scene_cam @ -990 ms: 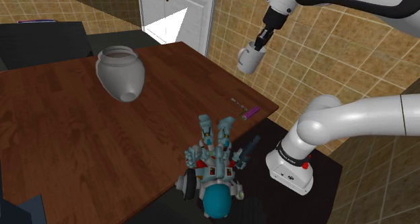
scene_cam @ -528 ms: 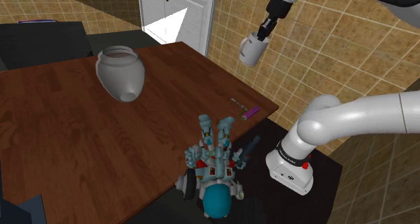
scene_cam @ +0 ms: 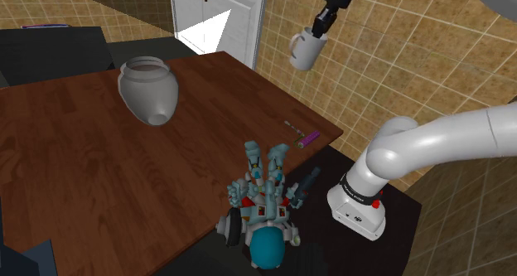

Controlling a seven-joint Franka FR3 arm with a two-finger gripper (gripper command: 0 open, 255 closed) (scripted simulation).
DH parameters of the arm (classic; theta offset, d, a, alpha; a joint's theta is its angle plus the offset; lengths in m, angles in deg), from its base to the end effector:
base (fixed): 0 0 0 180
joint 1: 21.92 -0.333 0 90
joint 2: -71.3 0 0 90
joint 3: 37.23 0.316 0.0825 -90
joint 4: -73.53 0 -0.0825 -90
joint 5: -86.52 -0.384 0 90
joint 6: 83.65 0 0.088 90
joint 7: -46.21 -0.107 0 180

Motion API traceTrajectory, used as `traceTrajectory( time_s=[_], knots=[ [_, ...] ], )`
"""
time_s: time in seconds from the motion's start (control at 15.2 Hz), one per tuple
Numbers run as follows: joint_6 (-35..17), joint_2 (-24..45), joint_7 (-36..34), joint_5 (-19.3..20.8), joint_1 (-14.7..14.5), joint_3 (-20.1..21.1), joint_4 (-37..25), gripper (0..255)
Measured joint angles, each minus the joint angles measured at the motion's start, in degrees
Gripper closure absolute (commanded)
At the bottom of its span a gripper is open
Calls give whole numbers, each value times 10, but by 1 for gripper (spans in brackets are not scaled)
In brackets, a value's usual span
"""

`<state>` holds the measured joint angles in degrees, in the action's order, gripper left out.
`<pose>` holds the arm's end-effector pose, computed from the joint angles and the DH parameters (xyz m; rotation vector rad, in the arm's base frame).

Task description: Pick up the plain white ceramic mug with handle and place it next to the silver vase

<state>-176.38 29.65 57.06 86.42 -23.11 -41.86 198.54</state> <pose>0.3274 -0.0303 0.6581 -3.0862 -0.2248 -0.2592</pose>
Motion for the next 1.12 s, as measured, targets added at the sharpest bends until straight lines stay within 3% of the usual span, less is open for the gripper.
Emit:
traceTrajectory(
  time_s=[0.66, 1.12],
  knots=[
    [-54, 158, -87, -28, -25, 74, -107, 255],
    [-59, 304, -152, -20, -41, 121, -250, 255]
  ],
)
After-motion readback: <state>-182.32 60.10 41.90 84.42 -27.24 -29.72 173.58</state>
